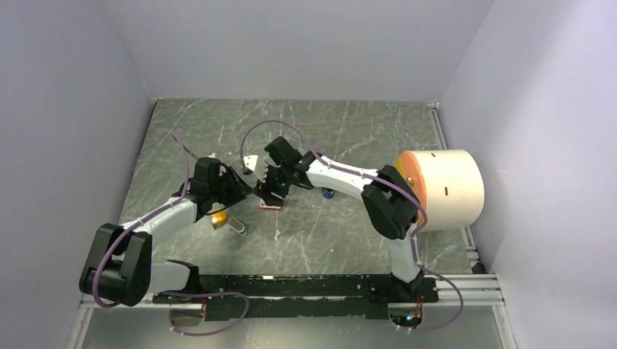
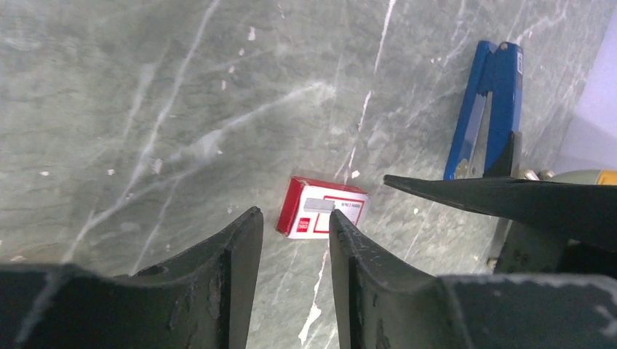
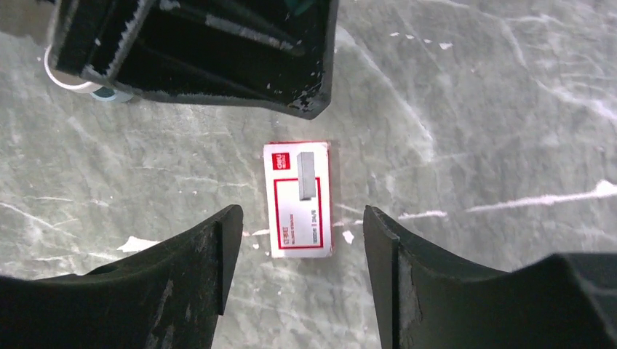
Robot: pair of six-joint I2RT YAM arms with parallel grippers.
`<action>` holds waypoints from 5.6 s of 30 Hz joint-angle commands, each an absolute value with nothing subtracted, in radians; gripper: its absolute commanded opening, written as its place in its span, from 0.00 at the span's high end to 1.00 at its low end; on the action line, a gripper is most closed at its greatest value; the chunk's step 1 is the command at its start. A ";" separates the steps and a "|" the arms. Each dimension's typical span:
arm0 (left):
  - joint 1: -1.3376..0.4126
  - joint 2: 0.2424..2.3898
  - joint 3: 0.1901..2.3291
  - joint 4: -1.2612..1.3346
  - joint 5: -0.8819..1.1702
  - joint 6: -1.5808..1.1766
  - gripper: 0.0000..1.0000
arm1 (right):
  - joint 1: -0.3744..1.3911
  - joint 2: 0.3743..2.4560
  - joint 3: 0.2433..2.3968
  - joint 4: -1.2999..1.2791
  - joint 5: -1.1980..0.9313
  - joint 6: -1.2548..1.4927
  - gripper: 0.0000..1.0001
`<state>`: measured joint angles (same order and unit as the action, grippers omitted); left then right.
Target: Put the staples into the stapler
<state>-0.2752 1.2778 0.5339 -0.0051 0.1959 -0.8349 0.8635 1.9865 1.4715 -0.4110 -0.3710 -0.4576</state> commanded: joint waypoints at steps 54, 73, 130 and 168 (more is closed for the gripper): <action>-0.237 1.591 0.351 0.625 0.493 -0.939 0.77 | 0.864 2.158 1.539 -0.514 -0.432 -0.718 0.59; -0.237 1.648 0.362 0.686 0.669 -1.041 0.79 | 0.867 2.191 1.604 -0.453 -0.427 -0.670 0.56; -0.233 1.750 0.686 0.307 0.617 -0.874 0.64 | 0.703 1.840 1.271 -0.277 -0.559 -0.664 0.27; -0.232 1.714 0.707 0.114 0.524 -0.721 0.57 | 0.749 1.985 1.240 -0.196 -0.443 -0.555 0.34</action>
<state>-0.2306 1.7260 0.7059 0.1753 0.5644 -0.7658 0.7437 1.9644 1.2148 -0.1951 -0.4614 -0.5434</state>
